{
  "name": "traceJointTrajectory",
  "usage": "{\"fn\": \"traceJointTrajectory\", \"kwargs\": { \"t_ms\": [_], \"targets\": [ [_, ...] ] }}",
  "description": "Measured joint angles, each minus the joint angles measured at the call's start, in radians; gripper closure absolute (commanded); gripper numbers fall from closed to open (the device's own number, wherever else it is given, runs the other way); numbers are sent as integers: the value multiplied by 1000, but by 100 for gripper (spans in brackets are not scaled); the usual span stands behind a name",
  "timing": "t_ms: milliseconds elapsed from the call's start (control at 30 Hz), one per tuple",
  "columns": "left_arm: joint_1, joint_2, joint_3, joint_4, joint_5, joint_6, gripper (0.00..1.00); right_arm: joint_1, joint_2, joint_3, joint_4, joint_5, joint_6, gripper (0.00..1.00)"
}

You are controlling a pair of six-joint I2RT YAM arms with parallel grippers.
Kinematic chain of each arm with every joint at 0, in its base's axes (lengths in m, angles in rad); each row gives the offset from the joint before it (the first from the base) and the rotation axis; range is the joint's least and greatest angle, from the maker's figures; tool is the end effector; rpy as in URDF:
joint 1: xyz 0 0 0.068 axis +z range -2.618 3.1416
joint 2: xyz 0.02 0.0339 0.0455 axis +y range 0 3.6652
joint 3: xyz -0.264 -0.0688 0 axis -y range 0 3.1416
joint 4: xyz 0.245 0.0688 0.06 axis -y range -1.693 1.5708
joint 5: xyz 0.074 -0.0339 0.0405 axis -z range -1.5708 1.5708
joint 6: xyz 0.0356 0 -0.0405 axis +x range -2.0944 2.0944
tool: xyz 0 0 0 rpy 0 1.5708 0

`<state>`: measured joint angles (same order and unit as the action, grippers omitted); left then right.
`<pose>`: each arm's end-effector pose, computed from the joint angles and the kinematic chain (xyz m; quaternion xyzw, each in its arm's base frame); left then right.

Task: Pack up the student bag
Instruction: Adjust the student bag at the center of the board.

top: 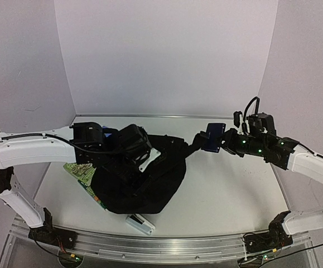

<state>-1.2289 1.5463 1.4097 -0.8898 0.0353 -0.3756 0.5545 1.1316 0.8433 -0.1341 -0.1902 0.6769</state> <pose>0.1065 -0.3030 0.3098 0.4028 0.8747 -0.2051 0.1746 0.2167 0.1421 0.2956 -0.0004 0.8374 0.3774 0.3954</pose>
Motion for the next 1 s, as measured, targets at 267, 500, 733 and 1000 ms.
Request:
{"fn": "traceJointTrajectory", "kwargs": {
  "t_ms": [267, 500, 733, 1000],
  "targets": [
    [-7, 16, -160, -1, 186, -45, 24, 0, 0, 0, -11, 13, -5, 100],
    [24, -9, -160, 55, 233, -78, 15, 0, -38, 0, -77, 53, -21, 100],
    [228, 3, -91, 180, 87, -223, 14, 0, -100, -26, -82, -25, -6, 100],
    [235, 231, 92, 241, -84, -276, 14, 10, -2, -167, 183, -293, 148, 100]
  ]
}}
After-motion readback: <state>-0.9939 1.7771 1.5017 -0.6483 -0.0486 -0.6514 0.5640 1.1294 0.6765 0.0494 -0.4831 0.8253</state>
